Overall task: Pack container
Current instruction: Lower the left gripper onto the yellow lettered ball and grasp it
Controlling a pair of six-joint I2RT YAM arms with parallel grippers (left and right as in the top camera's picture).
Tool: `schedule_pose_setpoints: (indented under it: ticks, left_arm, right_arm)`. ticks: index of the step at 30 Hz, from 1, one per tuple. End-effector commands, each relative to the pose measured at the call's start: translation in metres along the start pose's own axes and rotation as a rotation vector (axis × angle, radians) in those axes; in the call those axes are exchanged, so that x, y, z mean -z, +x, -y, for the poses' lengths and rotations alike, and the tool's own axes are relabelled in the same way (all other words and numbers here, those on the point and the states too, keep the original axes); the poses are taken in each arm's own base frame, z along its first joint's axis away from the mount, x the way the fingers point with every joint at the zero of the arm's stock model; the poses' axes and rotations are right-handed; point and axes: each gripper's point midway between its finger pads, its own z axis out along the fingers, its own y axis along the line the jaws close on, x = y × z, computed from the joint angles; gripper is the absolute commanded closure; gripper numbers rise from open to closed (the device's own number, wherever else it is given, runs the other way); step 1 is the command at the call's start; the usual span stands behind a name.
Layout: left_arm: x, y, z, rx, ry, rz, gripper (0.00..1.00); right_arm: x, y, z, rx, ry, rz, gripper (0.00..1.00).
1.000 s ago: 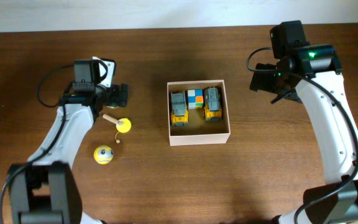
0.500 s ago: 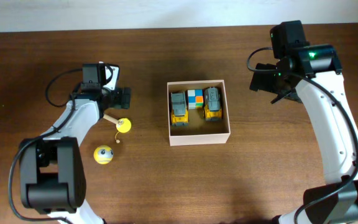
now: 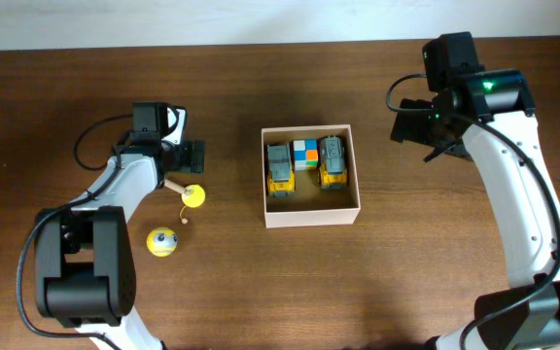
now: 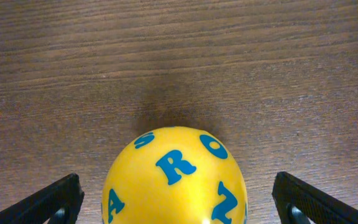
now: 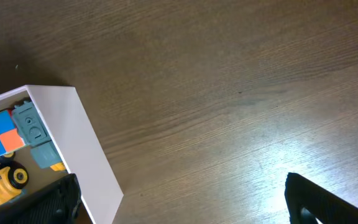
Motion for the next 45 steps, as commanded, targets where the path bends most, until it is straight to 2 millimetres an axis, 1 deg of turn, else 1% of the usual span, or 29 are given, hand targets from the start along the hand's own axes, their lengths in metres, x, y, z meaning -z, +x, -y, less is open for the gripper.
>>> schedule_pose_setpoints:
  ticks: [1,4,9,12,13,14,15,19,23,39,43,45]
  left_arm:
    - [-0.002,-0.003,-0.007,0.016,-0.031,0.004,0.01]
    - [-0.003,-0.003,-0.012,0.017,-0.061,0.001,0.01]
    - [-0.003,-0.007,-0.014,0.018,-0.068,0.021,0.01]
    - [-0.003,-0.008,-0.014,0.019,-0.068,0.024,0.11]
    - [-0.003,-0.008,-0.014,0.019,-0.069,0.024,0.16]
    - [-0.003,-0.008,-0.014,0.018,-0.069,0.022,0.19]
    - [-0.005,-0.007,-0.014,0.018,-0.068,0.021,0.2]
    - [-0.018,0.003,-0.012,0.017,-0.061,-0.01,0.18]
    - [-0.026,0.011,-0.011,0.017,-0.058,-0.036,0.18]
    - [-0.026,0.01,-0.011,0.02,-0.058,-0.032,0.19]
    - [-0.026,0.012,-0.01,0.043,-0.058,-0.038,0.22]
    - [-0.026,0.013,-0.01,0.054,-0.058,-0.043,0.25]
  right_arm:
    - [0.009,-0.005,0.005,-0.01,0.008,0.032,0.01]
    - [0.009,-0.005,0.005,-0.009,0.008,0.033,0.01]
    - [0.009,-0.004,0.005,-0.009,0.008,0.032,0.01]
    - [0.009,-0.005,0.005,-0.01,0.008,0.032,0.01]
    - [0.009,-0.005,0.005,-0.01,0.008,0.032,0.01]
    - [0.009,-0.005,0.005,-0.01,0.008,0.033,0.01]
    - [0.009,-0.004,0.005,-0.009,0.008,0.032,0.01]
    - [0.009,-0.005,0.005,-0.01,0.008,0.032,0.01]
    - [0.009,-0.005,0.005,-0.01,0.008,0.033,0.01]
    - [0.009,-0.004,0.005,-0.009,0.008,0.032,0.01]
    - [0.009,-0.004,0.005,-0.009,0.008,0.032,0.01]
    - [0.009,-0.005,0.005,-0.01,0.008,0.032,0.01]
